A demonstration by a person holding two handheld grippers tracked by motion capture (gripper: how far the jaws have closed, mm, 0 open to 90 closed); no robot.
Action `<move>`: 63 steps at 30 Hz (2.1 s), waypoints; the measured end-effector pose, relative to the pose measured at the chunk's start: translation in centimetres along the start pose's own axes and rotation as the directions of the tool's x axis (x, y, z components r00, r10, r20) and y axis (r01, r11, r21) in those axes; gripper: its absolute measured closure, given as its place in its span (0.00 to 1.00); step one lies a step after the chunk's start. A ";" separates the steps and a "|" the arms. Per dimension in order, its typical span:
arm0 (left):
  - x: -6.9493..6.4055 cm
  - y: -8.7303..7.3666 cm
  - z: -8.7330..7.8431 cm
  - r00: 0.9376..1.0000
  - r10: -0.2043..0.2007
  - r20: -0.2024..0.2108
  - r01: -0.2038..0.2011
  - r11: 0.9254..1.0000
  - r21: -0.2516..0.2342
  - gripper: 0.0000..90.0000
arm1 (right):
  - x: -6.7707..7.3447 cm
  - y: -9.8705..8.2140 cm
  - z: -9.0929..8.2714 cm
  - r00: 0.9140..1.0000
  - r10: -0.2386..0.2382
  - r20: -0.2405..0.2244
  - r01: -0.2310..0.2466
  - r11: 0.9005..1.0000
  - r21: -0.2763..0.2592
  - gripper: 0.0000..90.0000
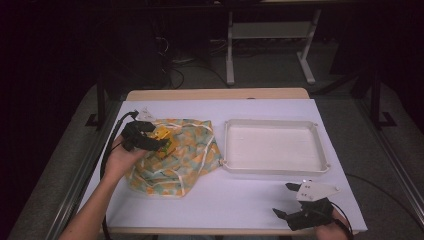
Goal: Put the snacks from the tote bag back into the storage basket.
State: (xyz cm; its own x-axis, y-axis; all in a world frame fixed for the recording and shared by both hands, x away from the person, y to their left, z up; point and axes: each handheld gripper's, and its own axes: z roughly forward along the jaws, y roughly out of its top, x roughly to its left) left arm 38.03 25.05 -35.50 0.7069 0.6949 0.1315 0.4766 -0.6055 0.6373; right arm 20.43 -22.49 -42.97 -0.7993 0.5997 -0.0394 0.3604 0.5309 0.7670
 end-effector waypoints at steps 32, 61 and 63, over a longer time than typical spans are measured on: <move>-0.1 0.5 1.6 1.000 -0.018 -0.012 0.019 0.997 0.080 0.50 | 0.1 0.0 -0.1 1.000 0.001 -0.001 -0.001 1.000 -0.005 0.15; 0.3 0.6 1.5 0.999 -0.032 0.008 0.031 0.995 0.091 0.56 | -0.1 -0.1 -0.2 1.000 -0.013 0.007 0.013 1.000 -0.006 0.15; 0.3 0.6 1.4 0.999 -0.033 0.011 0.032 0.995 0.097 0.56 | 0.0 -0.1 -0.2 1.000 -0.001 0.001 0.001 1.000 -0.008 0.15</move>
State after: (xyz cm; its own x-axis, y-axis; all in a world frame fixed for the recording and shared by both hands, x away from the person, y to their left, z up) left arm 39.28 24.33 -36.15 0.6965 0.7103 0.1020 0.5471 -0.6176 0.5649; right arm 20.31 -22.66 -42.87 -0.7994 0.5995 -0.0411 0.3554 0.5269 0.7721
